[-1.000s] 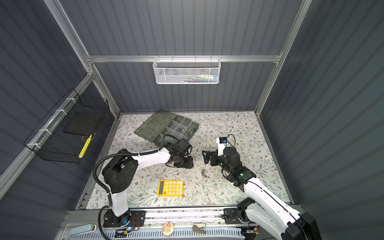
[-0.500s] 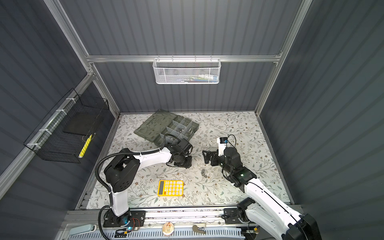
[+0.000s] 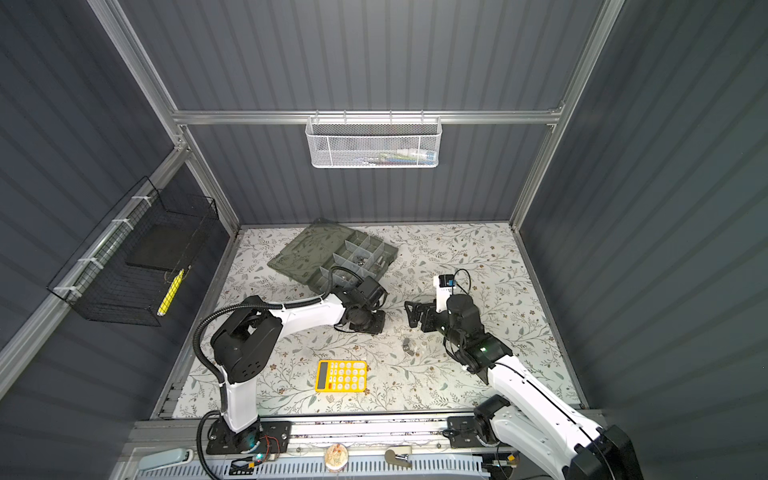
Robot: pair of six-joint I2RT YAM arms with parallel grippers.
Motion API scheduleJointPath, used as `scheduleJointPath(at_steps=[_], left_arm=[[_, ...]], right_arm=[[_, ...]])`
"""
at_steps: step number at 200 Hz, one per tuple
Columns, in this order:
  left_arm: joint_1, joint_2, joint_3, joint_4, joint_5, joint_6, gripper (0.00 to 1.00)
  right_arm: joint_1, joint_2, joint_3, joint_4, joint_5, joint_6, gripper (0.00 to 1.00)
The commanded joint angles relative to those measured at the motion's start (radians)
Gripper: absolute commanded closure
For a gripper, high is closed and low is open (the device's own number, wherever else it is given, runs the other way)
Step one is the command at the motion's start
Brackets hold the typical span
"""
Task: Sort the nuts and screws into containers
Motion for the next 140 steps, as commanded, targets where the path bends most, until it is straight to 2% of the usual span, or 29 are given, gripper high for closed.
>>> scheduleJointPath(at_steps=[1,40,100,140], left_arm=[[-0.002,0.008,0.017,-0.054,-0.004,0.016,0.86],[0.03,0.0,0.062,-0.064,0.089,0.008,0.88],[0.079,-0.01,0.165,-0.11,0.129,0.031,0.89],[0.146,-0.014,0.223,-0.14,0.163,0.048,0.89]], right_arm=[[-0.001,0.006,-0.003,0.003,-0.004,-0.001,0.01],[0.0,0.01,-0.004,0.014,-0.025,-0.007,0.01],[0.003,0.011,-0.01,0.035,-0.055,-0.009,0.01],[0.008,0.034,-0.01,0.053,-0.058,-0.013,0.01]])
